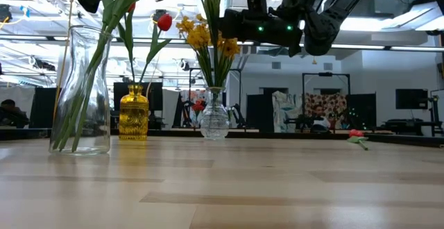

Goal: Sort flowers into vase by color
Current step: Put the yellow flowers into the top transparent vase

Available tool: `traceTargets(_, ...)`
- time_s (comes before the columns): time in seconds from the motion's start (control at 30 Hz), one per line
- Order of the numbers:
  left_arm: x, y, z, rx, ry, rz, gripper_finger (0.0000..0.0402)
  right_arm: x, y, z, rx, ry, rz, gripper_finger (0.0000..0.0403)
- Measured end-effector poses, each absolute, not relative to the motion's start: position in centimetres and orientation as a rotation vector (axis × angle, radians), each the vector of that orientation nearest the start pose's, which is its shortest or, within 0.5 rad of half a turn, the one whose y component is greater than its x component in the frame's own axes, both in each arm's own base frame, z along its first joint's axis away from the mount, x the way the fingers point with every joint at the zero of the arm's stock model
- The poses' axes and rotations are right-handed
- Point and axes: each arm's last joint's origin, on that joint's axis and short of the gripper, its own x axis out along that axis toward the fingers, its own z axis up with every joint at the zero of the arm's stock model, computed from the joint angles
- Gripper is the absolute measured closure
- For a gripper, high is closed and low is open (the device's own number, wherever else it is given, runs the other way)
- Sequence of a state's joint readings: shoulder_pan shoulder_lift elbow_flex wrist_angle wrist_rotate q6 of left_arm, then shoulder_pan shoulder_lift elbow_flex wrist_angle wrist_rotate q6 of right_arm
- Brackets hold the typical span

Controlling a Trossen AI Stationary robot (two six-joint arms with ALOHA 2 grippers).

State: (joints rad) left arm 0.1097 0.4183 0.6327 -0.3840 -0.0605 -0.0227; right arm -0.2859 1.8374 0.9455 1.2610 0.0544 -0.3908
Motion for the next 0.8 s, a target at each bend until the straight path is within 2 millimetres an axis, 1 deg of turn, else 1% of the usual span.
traceTargets(0.17, 10.0, 1.3, 30.5, -0.027, 0.168, 0.172, 0.0226, 36.4, -11.1, 24.0, -0.431, -0.308, -0.407, 0.0351)
traceTargets(0.27, 10.0, 1.3, 30.5, -0.026, 0.168, 0.178, 0.0226, 36.6, -11.4, 23.3, -0.43, -0.319, -0.414, 0.0351)
traceTargets(0.43, 10.0, 1.3, 30.5, -0.026, 0.168, 0.179, 0.0226, 37.1, -12.1, 21.4, -0.391, -0.364, -0.425, 0.0351)
traceTargets(0.53, 10.0, 1.3, 30.5, -0.026, 0.168, 0.179, 0.0226, 37.2, -12.3, 21.0, -0.392, -0.395, -0.434, 0.0351)
traceTargets(0.8, 10.0, 1.3, 30.5, -0.013, 0.169, 0.178, 0.0226, 37.5, -12.6, 20.0, -0.371, -0.319, -0.481, 0.0351)
